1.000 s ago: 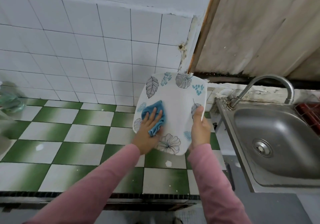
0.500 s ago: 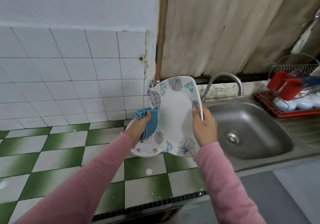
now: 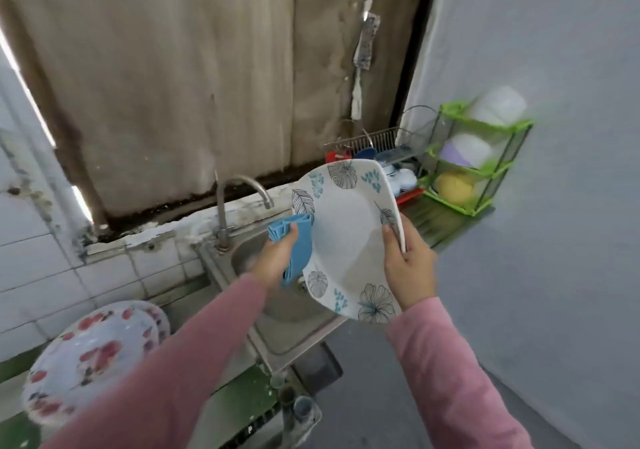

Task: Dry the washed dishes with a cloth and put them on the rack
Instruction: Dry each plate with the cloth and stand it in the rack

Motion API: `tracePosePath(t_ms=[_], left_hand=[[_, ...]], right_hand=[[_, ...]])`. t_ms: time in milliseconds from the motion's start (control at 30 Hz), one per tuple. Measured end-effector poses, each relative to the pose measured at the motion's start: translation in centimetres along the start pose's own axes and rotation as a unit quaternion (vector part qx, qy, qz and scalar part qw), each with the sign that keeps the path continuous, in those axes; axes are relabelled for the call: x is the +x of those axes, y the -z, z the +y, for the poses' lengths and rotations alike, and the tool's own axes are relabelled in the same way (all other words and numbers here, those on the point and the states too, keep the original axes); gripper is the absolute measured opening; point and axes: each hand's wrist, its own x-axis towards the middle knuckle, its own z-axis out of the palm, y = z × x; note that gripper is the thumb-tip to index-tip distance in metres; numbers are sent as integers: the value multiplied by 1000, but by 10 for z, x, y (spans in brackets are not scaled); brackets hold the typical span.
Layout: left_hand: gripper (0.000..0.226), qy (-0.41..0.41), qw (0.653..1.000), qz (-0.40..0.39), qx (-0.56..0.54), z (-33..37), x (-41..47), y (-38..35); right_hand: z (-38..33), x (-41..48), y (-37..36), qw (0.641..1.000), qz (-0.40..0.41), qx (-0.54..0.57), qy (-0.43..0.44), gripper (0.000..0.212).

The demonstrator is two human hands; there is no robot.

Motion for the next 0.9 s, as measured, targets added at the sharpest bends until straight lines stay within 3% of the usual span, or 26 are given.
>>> tracePosePath(t_ms=[233, 467, 767, 900], left_hand=[[44, -11, 995, -102, -3, 0, 20, -190], [38, 3, 987, -155, 36, -3, 50, -290], [48, -52, 995, -85, 12, 49, 174, -381], [33, -86, 995, -41, -15, 91, 241, -414]], right_hand=[[61, 58, 143, 992, 121, -22, -4, 26], [95, 107, 222, 985, 168, -46, 20, 28], [152, 241, 238, 973, 201, -67, 98, 38], [163, 340, 230, 974, 179, -52, 127, 38]])
